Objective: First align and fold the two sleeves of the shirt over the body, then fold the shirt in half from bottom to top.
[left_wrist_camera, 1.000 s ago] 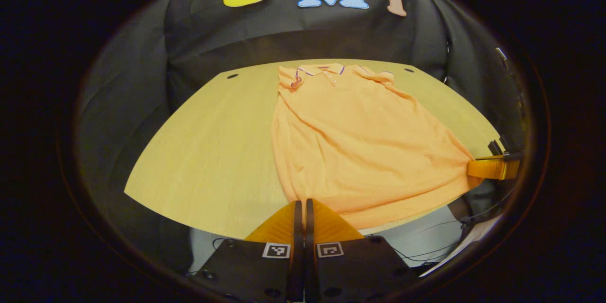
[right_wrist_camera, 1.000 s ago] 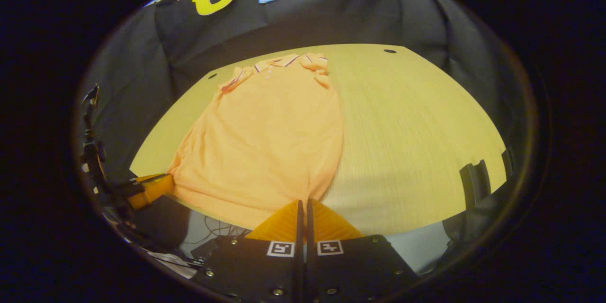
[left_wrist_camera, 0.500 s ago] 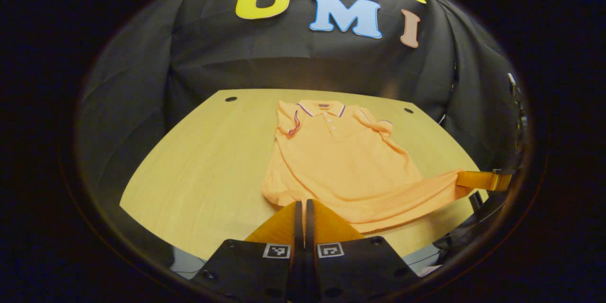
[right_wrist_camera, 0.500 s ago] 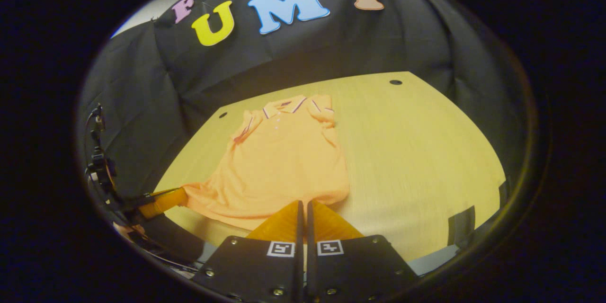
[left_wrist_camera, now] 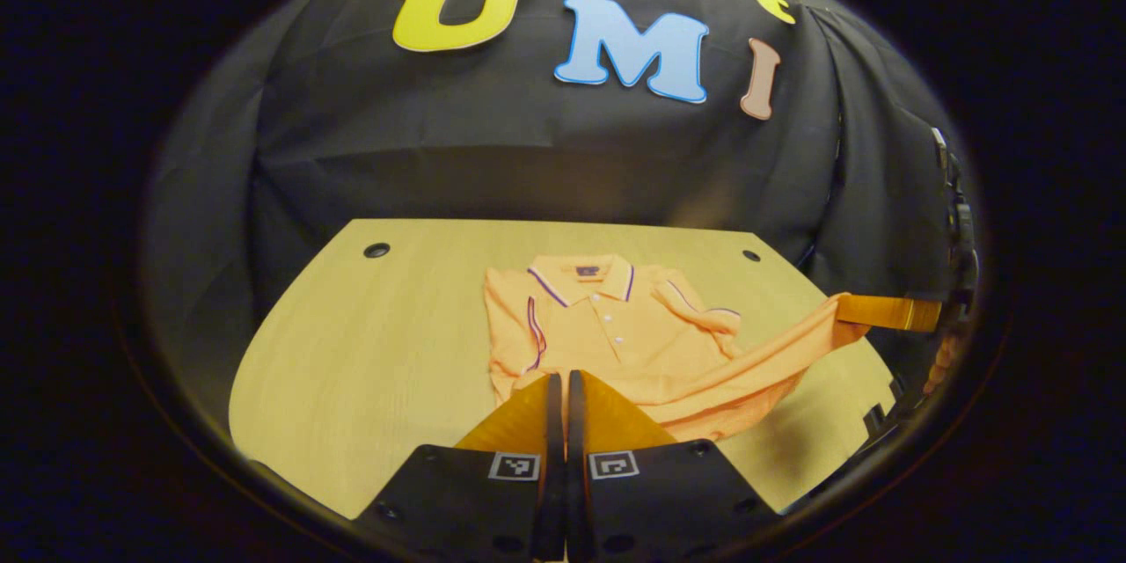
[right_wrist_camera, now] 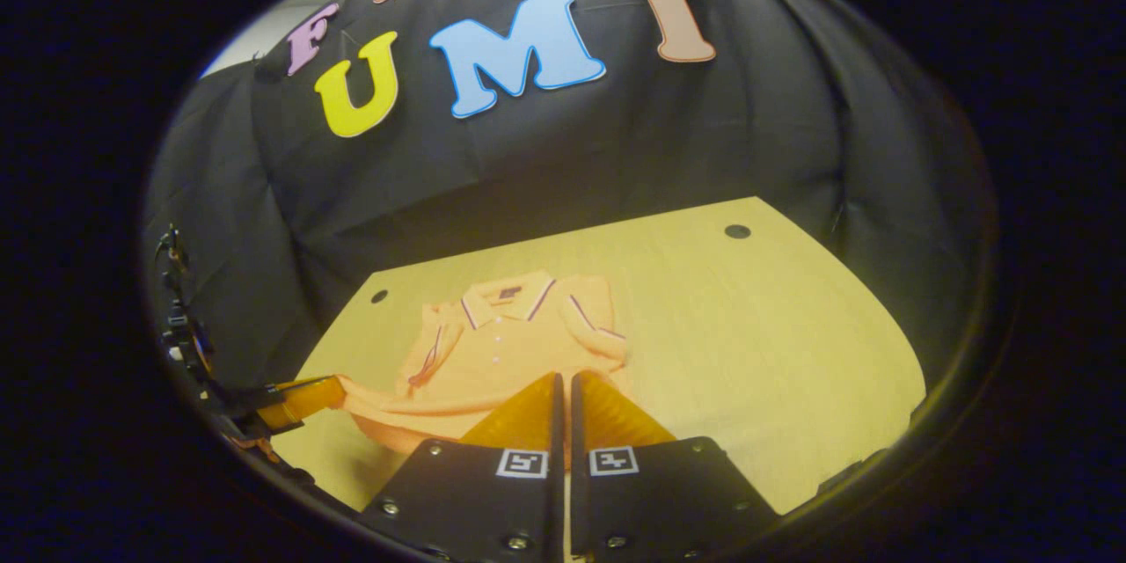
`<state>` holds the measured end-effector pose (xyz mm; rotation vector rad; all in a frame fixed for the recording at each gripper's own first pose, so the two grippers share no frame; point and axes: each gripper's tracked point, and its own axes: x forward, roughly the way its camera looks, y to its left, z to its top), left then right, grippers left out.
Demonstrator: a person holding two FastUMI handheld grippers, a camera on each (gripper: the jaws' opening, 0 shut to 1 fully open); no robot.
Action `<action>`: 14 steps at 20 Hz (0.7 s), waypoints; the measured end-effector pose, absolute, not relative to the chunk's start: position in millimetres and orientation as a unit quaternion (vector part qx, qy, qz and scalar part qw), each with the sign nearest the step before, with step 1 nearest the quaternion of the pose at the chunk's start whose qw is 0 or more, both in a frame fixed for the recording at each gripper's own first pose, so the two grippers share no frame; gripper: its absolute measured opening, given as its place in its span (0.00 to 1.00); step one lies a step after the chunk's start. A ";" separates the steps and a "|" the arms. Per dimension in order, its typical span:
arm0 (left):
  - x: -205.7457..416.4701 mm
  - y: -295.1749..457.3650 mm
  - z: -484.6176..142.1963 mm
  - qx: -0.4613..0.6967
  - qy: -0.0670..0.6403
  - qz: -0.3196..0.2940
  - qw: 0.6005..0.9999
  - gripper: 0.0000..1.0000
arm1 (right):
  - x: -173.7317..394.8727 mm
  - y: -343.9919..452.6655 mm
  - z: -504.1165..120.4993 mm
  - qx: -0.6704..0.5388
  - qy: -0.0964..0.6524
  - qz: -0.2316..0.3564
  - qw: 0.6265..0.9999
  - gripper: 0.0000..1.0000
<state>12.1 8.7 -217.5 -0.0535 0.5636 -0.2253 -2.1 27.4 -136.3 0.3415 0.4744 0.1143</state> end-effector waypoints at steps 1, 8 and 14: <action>25.6 7.6 -213.7 -0.028 0.274 -0.115 0.955 0.06 | 10.9 27.9 -131.8 0.162 0.229 0.054 0.958 0.03; 113.6 6.7 -197.2 -0.026 0.234 -0.093 0.967 0.06 | 98.0 27.7 -116.5 0.131 0.217 0.058 0.965 0.03; 169.7 13.1 -211.8 -0.018 0.231 -0.055 0.971 0.06 | 164.0 21.7 -138.1 0.116 0.233 0.076 0.963 0.03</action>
